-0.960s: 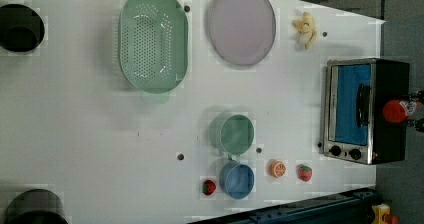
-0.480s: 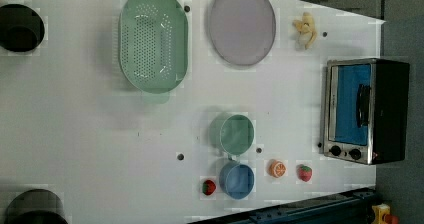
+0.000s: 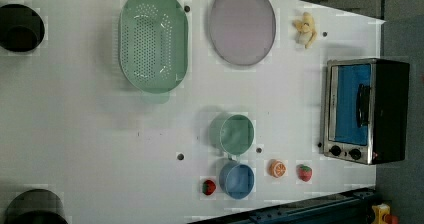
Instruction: Pick Ketchup from oven and place it on table.
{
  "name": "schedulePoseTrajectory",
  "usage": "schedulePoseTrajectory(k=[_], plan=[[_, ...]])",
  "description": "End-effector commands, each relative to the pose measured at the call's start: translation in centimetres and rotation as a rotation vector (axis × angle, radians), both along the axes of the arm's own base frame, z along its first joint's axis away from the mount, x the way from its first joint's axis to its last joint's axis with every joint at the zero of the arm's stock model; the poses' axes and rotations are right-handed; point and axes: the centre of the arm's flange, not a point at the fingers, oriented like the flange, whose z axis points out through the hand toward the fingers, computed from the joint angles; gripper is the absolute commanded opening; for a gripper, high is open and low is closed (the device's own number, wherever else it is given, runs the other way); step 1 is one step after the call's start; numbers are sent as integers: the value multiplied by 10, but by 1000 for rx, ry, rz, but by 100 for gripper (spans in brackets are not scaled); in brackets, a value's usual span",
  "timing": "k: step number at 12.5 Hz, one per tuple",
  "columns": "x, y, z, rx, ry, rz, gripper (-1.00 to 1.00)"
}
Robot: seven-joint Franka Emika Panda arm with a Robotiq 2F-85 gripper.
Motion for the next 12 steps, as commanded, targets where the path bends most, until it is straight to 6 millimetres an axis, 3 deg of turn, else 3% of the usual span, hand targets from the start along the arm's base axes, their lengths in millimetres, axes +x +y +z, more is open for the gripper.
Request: schedulePoseTrajectory(k=[1, 4, 12], plan=[[12, 82, -73, 12, 146, 124, 29], [0, 98, -141, 19, 236, 152, 29], [-45, 81, -330, 13, 247, 114, 29]])
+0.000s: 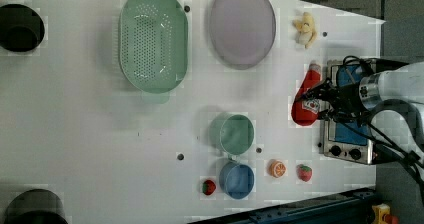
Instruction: Pick Ketchup from oven and place it on table.
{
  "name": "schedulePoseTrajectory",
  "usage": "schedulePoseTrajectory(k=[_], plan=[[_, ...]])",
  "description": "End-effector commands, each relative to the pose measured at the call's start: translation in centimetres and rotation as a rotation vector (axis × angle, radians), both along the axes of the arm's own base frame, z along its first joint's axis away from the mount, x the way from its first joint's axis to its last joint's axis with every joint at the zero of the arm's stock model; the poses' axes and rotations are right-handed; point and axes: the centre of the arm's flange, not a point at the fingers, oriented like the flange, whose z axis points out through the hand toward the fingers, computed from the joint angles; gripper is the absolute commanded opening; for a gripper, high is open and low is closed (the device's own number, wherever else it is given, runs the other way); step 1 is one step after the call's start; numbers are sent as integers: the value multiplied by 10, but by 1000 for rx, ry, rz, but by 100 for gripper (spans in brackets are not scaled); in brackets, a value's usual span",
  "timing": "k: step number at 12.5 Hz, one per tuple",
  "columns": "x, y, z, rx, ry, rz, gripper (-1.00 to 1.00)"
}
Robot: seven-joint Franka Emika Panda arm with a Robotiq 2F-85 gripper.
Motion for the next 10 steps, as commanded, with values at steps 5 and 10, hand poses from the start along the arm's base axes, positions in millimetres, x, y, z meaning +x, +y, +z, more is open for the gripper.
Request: schedulePoseTrajectory(k=[5, 10], plan=[[-13, 6, -90, -16, -108, -10, 29], [-17, 7, -107, -20, -150, -9, 100]])
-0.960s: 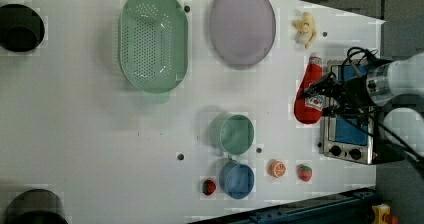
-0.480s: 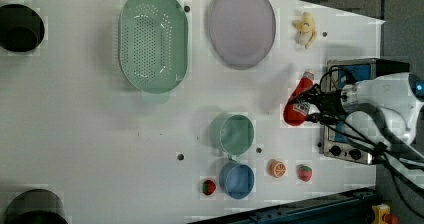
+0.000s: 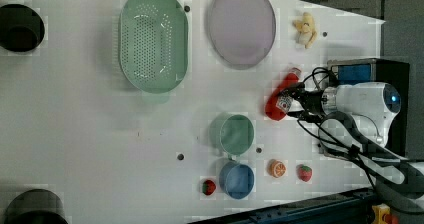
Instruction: Pick Ketchup from oven and place it on table.
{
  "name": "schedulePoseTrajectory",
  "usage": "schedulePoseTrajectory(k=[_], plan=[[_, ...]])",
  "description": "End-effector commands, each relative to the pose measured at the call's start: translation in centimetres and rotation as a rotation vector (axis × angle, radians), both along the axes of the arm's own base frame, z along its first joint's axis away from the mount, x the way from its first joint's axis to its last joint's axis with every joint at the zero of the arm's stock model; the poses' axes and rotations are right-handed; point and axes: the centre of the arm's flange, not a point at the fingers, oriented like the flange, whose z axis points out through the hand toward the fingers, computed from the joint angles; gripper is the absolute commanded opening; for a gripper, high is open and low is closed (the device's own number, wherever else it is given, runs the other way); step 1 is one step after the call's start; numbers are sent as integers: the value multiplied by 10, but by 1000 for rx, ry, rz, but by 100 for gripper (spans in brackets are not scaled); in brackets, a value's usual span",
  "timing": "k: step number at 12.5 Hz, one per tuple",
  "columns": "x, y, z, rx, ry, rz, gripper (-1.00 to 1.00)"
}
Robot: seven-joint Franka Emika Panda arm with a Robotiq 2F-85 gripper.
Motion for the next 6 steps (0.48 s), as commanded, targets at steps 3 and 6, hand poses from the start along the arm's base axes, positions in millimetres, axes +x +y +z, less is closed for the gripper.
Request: schedulePoseTrajectory(k=[3, 6], plan=[[10, 27, 56, 18, -38, 18, 100], [26, 24, 144, 27, -110, 12, 100]])
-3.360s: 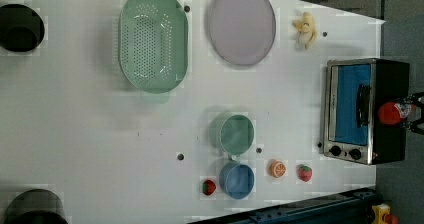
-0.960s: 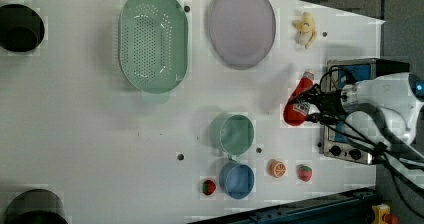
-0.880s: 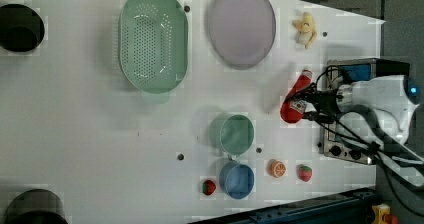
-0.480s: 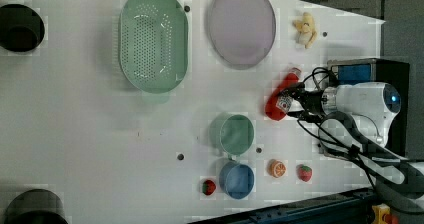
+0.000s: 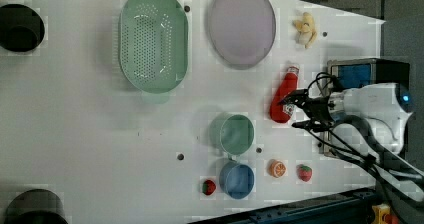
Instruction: Pick Ketchup from oven and place it on table.
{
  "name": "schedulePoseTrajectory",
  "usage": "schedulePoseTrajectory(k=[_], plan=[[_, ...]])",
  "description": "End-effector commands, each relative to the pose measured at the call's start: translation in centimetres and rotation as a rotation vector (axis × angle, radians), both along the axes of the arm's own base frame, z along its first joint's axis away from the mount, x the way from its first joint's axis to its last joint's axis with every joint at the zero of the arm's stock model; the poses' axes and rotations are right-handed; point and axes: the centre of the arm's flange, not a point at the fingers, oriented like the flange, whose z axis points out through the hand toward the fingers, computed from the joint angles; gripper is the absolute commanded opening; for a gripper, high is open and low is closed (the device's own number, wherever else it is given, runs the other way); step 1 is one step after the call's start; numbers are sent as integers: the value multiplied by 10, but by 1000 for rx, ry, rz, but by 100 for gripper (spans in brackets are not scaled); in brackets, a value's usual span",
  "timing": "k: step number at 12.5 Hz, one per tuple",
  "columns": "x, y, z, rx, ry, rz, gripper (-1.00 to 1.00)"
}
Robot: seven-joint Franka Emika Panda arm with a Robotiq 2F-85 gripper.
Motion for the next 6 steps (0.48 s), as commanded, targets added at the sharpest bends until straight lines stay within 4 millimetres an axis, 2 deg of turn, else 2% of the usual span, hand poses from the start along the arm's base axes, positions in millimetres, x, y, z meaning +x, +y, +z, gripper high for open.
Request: schedulePoseTrajectory(k=[1, 6], plan=[[42, 8, 135, -1, -207, 0, 100], [44, 10, 301, 14, -233, 9, 100]])
